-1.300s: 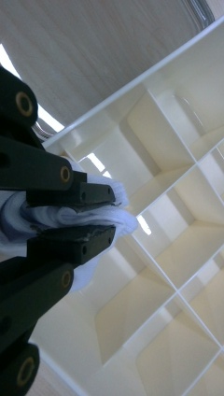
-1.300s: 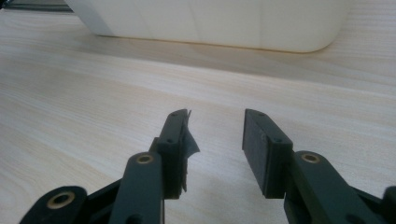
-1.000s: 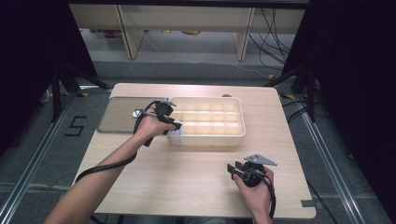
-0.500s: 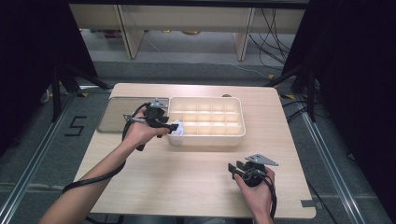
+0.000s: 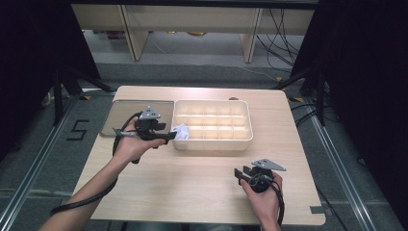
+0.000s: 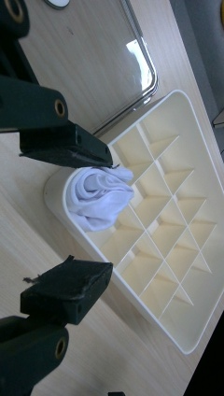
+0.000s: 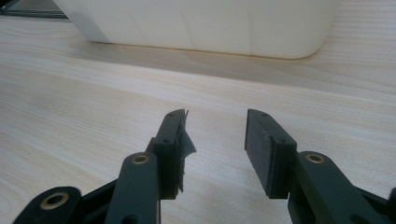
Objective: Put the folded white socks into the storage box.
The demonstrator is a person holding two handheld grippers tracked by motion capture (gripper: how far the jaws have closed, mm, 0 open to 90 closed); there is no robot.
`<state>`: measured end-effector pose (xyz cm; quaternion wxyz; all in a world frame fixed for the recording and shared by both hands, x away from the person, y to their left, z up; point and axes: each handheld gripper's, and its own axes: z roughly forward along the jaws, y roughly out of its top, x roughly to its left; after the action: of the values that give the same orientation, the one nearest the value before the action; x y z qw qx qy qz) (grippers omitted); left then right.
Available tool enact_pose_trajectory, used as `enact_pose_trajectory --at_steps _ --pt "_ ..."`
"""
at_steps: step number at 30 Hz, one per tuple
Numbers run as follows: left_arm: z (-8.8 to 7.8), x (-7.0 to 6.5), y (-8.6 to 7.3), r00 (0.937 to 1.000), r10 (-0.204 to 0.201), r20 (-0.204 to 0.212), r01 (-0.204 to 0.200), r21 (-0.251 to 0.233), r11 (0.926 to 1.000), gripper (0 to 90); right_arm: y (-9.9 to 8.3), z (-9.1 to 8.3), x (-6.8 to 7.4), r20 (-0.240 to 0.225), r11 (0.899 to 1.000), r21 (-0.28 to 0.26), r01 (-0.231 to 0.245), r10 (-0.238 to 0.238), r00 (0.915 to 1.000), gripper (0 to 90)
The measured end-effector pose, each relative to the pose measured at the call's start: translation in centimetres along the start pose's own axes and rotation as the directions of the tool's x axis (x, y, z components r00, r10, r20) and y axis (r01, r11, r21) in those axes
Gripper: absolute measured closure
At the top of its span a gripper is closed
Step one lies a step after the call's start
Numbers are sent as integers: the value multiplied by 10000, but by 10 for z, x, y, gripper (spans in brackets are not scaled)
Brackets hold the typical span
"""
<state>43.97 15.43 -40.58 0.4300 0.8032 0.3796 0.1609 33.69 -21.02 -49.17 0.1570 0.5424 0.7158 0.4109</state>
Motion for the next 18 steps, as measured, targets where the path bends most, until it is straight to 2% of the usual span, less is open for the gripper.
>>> enact_pose_trajectory --at_steps 8,9,10,11,13,14,15,18 --pt "-9 -8 -13 10000 53 48 -52 -258 9997 412 0 0 0 42 10000 -28 25 -25 10000 587" --pt "-10 -10 -15 9999 -133 103 137 -400 9991 412 0 0 0 1 10000 -27 22 -21 10000 587" --pt "-11 -10 -17 9998 -105 147 110 -392 9992 412 0 0 0 -3 10000 -26 17 -17 10000 586" --pt "-12 -11 -18 9998 -141 132 147 -412 9990 412 0 0 0 3 10000 -34 21 -21 10000 586" --pt "-16 -11 -21 10000 31 -45 -33 -376 9993 412 0 0 0 7 10000 -32 22 -22 10000 586" --pt "-17 -11 -23 10000 41 9 -41 -384 9993 412 0 0 0 5 10000 -35 22 -22 10000 585" --pt "-17 -13 -25 9999 -74 -84 69 -567 9984 411 0 0 0 20 10000 -31 27 -27 10000 585" --pt "-19 -12 -31 10000 -21 -5 21 -395 9992 408 -1 1 1 -77 10000 -95 -22 21 10000 583"
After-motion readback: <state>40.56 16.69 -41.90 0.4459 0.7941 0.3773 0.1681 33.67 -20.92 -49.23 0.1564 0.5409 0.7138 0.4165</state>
